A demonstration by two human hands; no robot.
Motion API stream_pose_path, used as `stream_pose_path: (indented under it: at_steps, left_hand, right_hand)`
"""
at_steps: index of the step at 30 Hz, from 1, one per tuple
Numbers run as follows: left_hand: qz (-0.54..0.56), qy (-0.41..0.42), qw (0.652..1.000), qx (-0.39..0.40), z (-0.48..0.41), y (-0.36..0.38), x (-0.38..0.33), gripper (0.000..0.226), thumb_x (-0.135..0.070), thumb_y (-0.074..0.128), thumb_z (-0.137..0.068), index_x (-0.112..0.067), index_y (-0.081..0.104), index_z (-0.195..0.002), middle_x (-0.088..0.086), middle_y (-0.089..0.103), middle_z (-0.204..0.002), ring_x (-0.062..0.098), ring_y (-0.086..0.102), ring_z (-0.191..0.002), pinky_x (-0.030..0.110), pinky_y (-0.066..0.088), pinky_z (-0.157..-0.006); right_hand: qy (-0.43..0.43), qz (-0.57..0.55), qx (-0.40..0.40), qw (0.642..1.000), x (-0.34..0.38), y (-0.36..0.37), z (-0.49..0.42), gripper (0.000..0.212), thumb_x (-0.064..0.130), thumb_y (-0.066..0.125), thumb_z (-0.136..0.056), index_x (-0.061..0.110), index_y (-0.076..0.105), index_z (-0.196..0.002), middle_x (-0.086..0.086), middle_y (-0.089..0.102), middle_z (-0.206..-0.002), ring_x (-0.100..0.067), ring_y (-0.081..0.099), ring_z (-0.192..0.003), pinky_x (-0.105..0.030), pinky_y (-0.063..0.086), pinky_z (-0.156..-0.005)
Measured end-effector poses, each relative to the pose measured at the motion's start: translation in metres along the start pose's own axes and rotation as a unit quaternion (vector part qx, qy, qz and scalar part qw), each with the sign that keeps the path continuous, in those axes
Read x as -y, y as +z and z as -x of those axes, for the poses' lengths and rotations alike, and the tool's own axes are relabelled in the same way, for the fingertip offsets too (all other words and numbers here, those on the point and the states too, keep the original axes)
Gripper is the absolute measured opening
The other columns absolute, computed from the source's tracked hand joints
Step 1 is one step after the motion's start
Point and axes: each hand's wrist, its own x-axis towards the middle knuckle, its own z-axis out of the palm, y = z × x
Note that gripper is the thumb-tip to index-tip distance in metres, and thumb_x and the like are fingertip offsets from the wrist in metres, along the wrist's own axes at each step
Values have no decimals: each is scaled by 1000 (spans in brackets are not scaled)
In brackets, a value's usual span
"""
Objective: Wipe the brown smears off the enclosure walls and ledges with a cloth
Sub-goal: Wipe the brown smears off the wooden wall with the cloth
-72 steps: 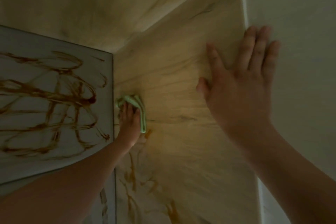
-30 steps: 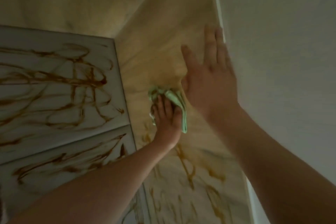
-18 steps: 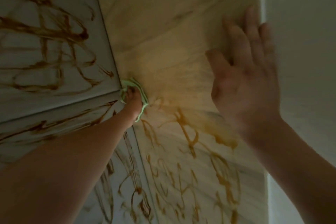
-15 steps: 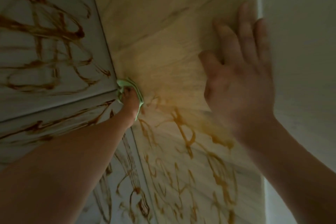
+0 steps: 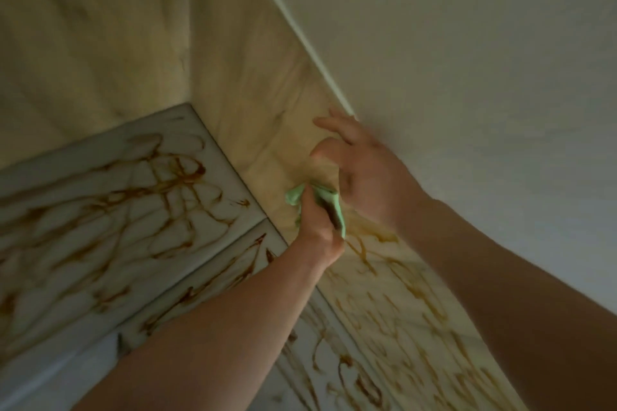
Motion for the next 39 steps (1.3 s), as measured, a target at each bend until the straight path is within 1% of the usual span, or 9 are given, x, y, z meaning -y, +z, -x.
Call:
stream_pose_path:
  at_steps: [2,7,12,17,20,23,30,34,39]
  left_hand:
    - [-3,-27,1000,-1,16,16,-3,62,-63,33,-102,-24,68,-136,8,65,-141,26,58,-134,47,39,-118]
    - [-9,-111,991,-72,43,47,-15,47,-49,47,-92,-18,75,-112,7,70,-124,27,66,-115,48,51,-101]
    - [-64,-132,982,-122,83,85,-29,30,-29,42,-100,-12,59,-117,13,52,-128,33,45,-131,55,25,-121]
    - [-96,-129,979,-127,123,113,-29,26,-4,30,-99,-2,53,-86,21,51,-96,33,48,-86,55,34,-113]
    - [-117,-119,983,-81,142,115,-34,31,-2,30,-103,4,60,-106,26,56,-113,44,53,-119,61,27,-121]
    - [-137,-101,985,-20,163,116,-46,36,-5,35,-108,3,55,-137,28,54,-140,48,48,-135,61,39,-115]
    - [-248,-126,946,163,243,61,-58,50,-46,38,-105,-13,67,-128,16,58,-141,37,56,-125,57,41,-109]
    - [-219,-83,959,161,306,5,-54,61,-56,38,-101,-12,66,-132,17,53,-150,39,49,-136,56,31,-117]
    - [-203,33,977,65,386,-66,-52,54,-50,44,-100,-9,78,-107,16,73,-117,34,73,-100,45,53,-90]
  right_hand:
    - [33,-32,-2,999,7,-11,24,27,-1,58,-93,13,72,-112,-11,48,-155,-31,47,-144,-38,48,-107]
    - [182,-115,-12,977,6,-48,96,52,10,37,-85,14,70,-125,-4,56,-147,-21,56,-130,-32,47,-105]
    - [299,-131,51,944,6,-54,147,66,-14,43,-89,16,57,-146,-4,53,-151,-18,46,-141,-17,25,-115]
    - [375,-176,71,907,21,-58,166,62,-8,39,-97,17,47,-154,-3,41,-161,-20,38,-148,-10,14,-110]
    - [399,-194,57,894,29,-62,176,60,-5,38,-98,17,48,-153,-5,43,-160,-22,41,-146,-17,21,-114]
    - [411,-233,23,881,33,-64,187,56,-3,39,-99,17,54,-149,-4,50,-154,-21,45,-141,-17,27,-110]
    - [361,-363,-38,858,55,-54,211,34,22,48,-103,27,63,-133,6,65,-132,-15,64,-116,-24,50,-94]
    - [310,-472,-29,825,93,-24,217,34,47,52,-77,39,68,-106,8,75,-109,-17,71,-102,-50,55,-99]
    - [235,-499,24,833,168,-12,207,42,60,52,-81,37,66,-113,5,74,-109,-22,70,-103,-52,55,-100]
